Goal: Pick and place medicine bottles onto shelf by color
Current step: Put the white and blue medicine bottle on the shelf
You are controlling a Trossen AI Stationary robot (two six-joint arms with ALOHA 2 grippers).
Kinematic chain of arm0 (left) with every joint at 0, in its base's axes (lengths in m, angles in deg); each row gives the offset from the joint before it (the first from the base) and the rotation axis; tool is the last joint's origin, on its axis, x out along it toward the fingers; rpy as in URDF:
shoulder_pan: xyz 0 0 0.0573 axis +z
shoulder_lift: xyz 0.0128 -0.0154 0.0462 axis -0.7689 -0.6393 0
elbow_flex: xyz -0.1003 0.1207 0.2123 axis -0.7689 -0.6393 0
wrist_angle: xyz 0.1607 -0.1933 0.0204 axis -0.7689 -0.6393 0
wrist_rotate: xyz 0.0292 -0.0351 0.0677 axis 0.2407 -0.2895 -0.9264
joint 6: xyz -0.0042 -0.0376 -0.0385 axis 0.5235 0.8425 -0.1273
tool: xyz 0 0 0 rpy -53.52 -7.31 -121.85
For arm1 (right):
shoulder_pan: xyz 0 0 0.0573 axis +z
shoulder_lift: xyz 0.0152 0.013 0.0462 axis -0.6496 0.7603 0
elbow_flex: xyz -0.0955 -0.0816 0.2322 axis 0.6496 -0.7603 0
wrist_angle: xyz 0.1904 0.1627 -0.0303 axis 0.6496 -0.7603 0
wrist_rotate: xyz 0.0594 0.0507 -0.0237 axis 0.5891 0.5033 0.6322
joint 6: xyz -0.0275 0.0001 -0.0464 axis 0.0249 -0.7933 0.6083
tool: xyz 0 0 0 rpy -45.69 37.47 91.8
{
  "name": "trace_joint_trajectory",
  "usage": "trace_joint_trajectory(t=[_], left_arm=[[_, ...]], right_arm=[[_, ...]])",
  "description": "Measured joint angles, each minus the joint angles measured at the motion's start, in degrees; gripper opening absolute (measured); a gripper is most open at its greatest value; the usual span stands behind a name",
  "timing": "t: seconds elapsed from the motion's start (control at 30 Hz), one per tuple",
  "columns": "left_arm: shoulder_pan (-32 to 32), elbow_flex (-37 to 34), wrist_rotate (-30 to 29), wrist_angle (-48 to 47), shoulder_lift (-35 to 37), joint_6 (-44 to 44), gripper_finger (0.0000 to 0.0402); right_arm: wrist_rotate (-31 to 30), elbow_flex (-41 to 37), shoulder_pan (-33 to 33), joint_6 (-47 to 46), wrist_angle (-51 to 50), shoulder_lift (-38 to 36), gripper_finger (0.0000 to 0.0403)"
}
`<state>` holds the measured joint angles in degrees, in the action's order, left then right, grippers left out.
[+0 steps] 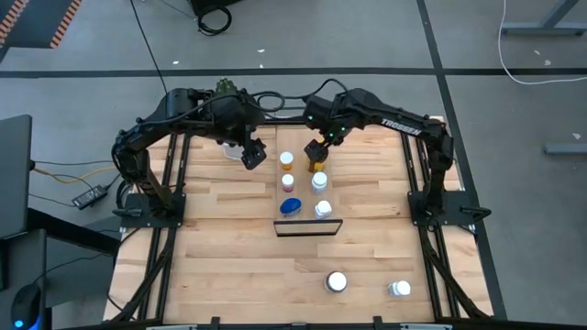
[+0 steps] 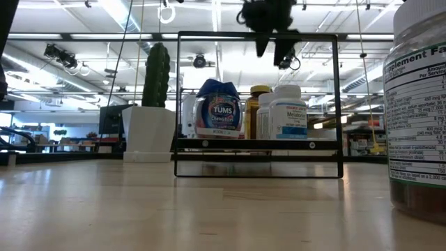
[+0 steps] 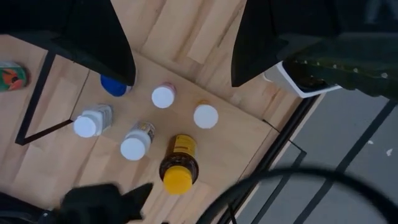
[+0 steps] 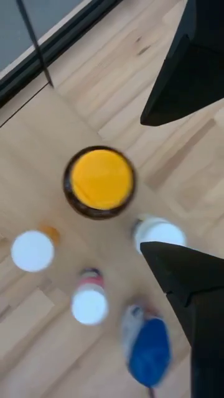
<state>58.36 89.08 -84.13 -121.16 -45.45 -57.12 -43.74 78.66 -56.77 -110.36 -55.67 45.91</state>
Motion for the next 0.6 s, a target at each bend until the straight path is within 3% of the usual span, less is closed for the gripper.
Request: trace_joint_trajectory(t=[0.2, 0.6], left_arm=[[-1.8, 0.0, 0.2, 0.1, 0.0, 1.7, 0.027], [-9.3, 0.0, 0.2, 0.2, 0.0, 10.9, 0.027]], right_arm=[[0.2, 5.2, 4.3, 1.9, -4.2, -0.1, 0.0328], [1.0, 3.4, 19.8, -4.7, -4.3, -3.0, 0.0328]])
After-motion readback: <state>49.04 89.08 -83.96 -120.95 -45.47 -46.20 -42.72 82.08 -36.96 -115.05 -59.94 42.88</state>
